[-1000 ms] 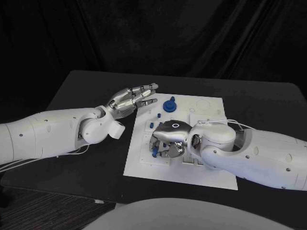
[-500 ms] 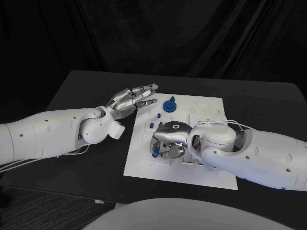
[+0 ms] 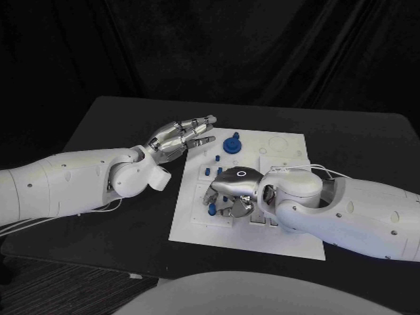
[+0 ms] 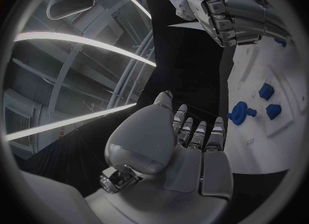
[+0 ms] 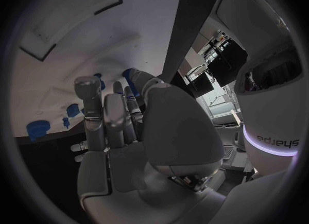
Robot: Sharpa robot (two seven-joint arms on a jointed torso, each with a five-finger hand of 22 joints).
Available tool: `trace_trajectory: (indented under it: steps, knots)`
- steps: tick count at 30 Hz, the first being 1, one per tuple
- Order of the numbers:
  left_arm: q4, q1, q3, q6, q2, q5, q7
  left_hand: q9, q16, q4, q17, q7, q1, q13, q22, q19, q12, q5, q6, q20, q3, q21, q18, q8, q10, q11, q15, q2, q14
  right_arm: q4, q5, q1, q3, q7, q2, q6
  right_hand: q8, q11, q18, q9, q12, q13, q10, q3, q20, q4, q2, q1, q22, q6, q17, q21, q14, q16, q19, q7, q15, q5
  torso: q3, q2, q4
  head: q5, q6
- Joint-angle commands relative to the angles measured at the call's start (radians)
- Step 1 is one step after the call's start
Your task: Assemble the parts on the task board
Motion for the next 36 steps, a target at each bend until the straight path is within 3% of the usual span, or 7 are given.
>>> trace_trajectory:
  steps: [1,8,16,20,26,33,36]
  knots:
    - [0.001,-0.002,0.001,0.015,0.002,0.003,0.009,0.001,0.002,0.000,0.001,0.003,-0.001,0.000,-0.001,-0.003,0.005,0.006,-0.001,0.006,0.008,0.002,0.019,0.005,0.000,0.006,0.004,0.009,-0.001,0.000,-0.006,-0.003,0.000,-0.011,-0.001,0.002,-0.002,0.005,-0.002,-0.016,0.009,0.004,-0.065,-0.030,0.003,-0.005,0.006,-0.014,0.086,-0.056,-0.015,-0.017,-0.017,-0.007,-0.019,-0.010,-0.002,-0.008,0.0003,0.000,0.0005,0.000,0.000]
    - [-0.001,-0.003,0.001,0.016,0.004,0.003,0.007,0.001,0.003,0.001,0.001,0.003,-0.001,0.000,-0.002,-0.003,0.005,0.006,-0.001,0.006,0.009,0.002,0.019,0.005,-0.001,0.006,0.005,0.011,-0.001,0.005,-0.006,-0.003,0.000,-0.003,-0.006,-0.015,-0.005,0.017,0.013,-0.071,0.068,0.010,-0.212,-0.134,0.006,0.009,0.025,-0.012,0.070,-0.255,-0.069,-0.082,-0.065,-0.030,-0.070,-0.043,-0.006,-0.046,0.0001,0.000,0.0002,-0.001,0.000]
    - [-0.001,-0.003,0.001,0.016,0.002,0.003,0.007,0.001,0.003,0.001,0.001,0.003,-0.001,0.000,-0.002,-0.003,0.005,0.006,-0.001,0.006,0.009,0.002,0.019,0.005,-0.001,0.006,0.005,0.011,-0.001,0.044,-0.006,0.007,0.000,0.035,-0.050,-0.136,-0.004,0.020,0.016,-0.083,0.118,0.009,-0.292,-0.183,0.009,0.054,0.023,0.012,0.066,-0.280,-0.091,-0.097,-0.079,-0.030,-0.083,-0.044,-0.004,-0.051,0.0002,0.000,0.0000,0.000,0.000]
    - [0.002,-0.003,0.001,0.014,-0.004,0.003,0.008,0.001,0.003,0.002,0.001,0.003,-0.002,0.001,-0.001,-0.003,0.006,0.005,0.000,0.006,0.009,0.002,0.019,0.005,0.000,0.006,0.005,0.011,-0.001,0.096,-0.002,0.048,0.001,0.074,-0.114,-0.248,0.016,0.018,0.016,-0.075,0.185,0.020,-0.278,-0.179,0.009,0.054,0.040,0.048,0.067,-0.192,-0.098,-0.091,-0.083,-0.025,-0.084,-0.023,-0.004,-0.009,0.0004,0.000,0.0001,0.002,0.000]
    - [0.002,-0.003,0.001,0.011,-0.010,0.003,0.008,0.001,0.003,0.002,0.001,0.003,-0.002,0.001,-0.001,-0.002,0.006,0.004,0.001,0.005,0.009,0.003,0.019,0.006,0.000,0.006,0.005,0.011,-0.001,0.178,0.090,0.141,0.001,0.109,-0.239,-0.336,0.058,-0.024,0.004,-0.054,0.417,0.120,-0.115,-0.149,-0.001,0.025,0.051,0.071,0.083,-0.045,-0.076,0.005,-0.050,0.004,-0.048,0.011,-0.016,0.068,0.0005,0.000,0.0000,0.002,0.000]
    - [-0.001,-0.004,0.001,0.009,-0.008,0.003,0.008,0.002,0.003,0.003,0.001,0.003,-0.003,0.001,-0.001,-0.002,0.007,0.004,0.002,0.005,0.008,0.003,0.019,0.006,0.000,0.006,0.005,0.011,-0.001,0.226,0.180,0.203,0.000,0.082,-0.376,-0.339,0.055,-0.077,0.008,-0.024,0.867,0.428,-0.154,-0.122,-0.033,0.023,0.031,0.039,0.078,-0.002,-0.111,-0.003,-0.053,-0.013,-0.057,0.005,-0.054,0.051,0.0003,-0.001,0.0005,-0.011,0.000]
    - [-0.001,-0.004,0.001,0.010,-0.008,0.003,0.009,0.002,0.004,0.003,0.001,0.003,-0.003,0.001,-0.001,-0.002,0.007,0.004,0.003,0.005,0.008,0.003,0.019,0.006,0.000,0.006,0.005,0.011,-0.001,0.226,0.196,0.204,0.000,0.034,-0.413,-0.292,0.072,-0.089,0.004,-0.001,1.224,0.903,0.086,-0.129,-0.040,0.050,0.029,0.007,0.080,0.023,-0.080,0.008,-0.032,0.006,-0.044,0.007,-0.069,0.020,0.0004,-0.001,0.0011,-0.017,0.000]
